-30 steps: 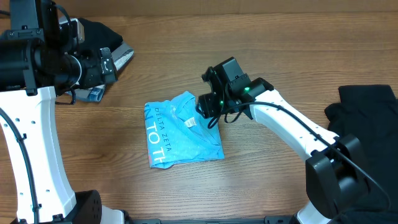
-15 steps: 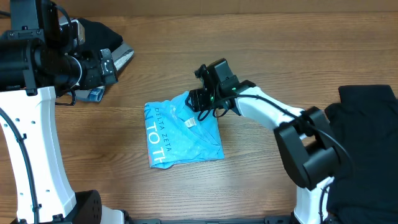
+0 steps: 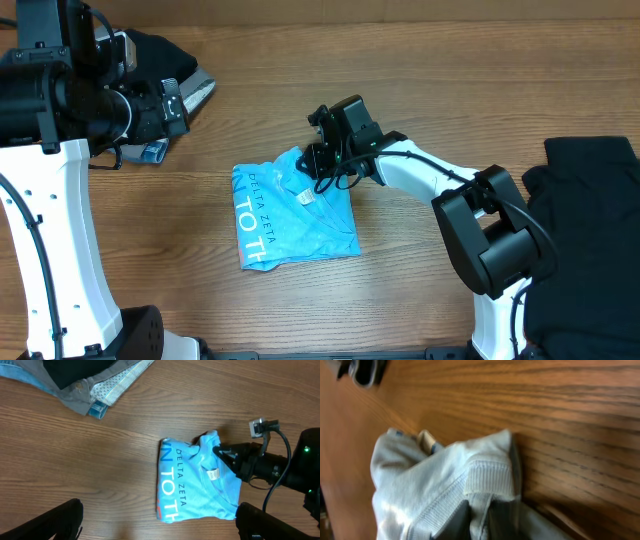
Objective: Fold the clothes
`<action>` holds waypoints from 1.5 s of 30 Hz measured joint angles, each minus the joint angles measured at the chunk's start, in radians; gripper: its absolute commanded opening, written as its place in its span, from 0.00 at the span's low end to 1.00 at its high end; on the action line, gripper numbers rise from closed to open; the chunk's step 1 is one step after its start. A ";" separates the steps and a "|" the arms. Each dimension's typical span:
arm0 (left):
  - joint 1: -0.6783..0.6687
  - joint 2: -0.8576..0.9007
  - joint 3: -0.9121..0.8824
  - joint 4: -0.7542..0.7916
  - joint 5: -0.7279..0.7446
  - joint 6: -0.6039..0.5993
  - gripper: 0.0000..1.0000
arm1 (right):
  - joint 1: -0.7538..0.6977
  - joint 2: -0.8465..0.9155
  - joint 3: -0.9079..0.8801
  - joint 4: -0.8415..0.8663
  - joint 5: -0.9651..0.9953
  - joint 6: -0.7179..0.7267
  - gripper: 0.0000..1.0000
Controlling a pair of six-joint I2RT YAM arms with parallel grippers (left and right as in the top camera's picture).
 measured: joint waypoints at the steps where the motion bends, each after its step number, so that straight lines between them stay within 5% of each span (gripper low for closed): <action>1: 0.000 0.000 0.000 -0.002 0.000 0.000 1.00 | -0.003 0.000 0.002 -0.011 -0.013 0.000 0.04; 18: 0.000 0.000 0.000 -0.006 0.000 0.000 1.00 | -0.087 -0.185 0.041 -0.358 0.053 -0.093 0.04; 20: 0.000 0.000 0.000 -0.006 0.000 0.000 1.00 | -0.087 -0.188 0.044 -0.382 0.092 -0.094 0.11; 22: 0.000 0.000 0.000 -0.006 0.000 0.000 1.00 | -0.087 -0.188 0.044 -0.411 0.143 -0.098 0.33; 30: 0.000 0.000 0.000 -0.008 0.000 0.004 1.00 | -0.092 -0.188 0.044 -0.534 0.282 -0.110 0.34; 38: 0.000 0.000 0.000 -0.010 0.000 0.004 1.00 | -0.070 -0.188 0.044 -0.711 0.044 -0.258 0.40; 45: 0.000 0.000 0.000 -0.010 0.000 0.004 1.00 | 0.024 -0.188 -0.020 -0.623 -0.017 -0.287 0.52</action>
